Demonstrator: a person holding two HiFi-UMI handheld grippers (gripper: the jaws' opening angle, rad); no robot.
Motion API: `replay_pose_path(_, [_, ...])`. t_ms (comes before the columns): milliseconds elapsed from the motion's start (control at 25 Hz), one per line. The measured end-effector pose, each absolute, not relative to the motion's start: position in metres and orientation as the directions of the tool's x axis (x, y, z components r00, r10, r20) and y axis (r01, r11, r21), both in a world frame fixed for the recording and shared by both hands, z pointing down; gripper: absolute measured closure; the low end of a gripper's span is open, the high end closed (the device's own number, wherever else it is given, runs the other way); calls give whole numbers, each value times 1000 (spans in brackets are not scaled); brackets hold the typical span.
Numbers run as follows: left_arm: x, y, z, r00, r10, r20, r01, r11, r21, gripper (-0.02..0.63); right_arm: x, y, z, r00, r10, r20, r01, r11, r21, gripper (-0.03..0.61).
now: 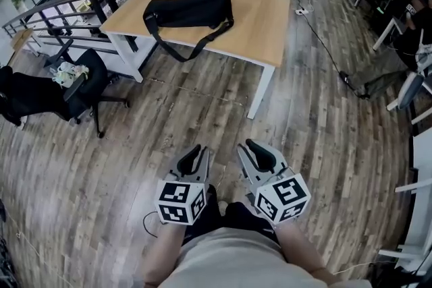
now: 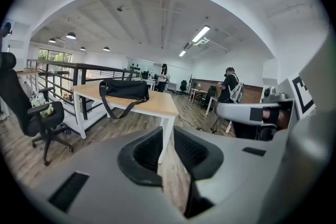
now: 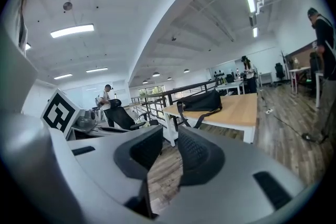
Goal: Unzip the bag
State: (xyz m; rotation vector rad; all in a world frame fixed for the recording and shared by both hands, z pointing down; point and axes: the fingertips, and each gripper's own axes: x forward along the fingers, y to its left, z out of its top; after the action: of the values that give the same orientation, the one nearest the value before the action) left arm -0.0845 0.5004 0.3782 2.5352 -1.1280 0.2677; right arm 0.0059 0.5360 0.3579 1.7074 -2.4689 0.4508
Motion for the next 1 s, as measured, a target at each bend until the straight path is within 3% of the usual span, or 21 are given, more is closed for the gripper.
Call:
replay_pose_path(120, [-82, 489, 382, 659, -680, 321, -751, -614, 242, 492, 13, 524, 366, -362, -895, 261, -928, 318, -195, 489])
replay_pose_path(1000, [-82, 219, 364, 718, -638, 277, -694, -685, 221, 492, 10, 265, 348, -276, -930, 244, -958, 244, -154, 456])
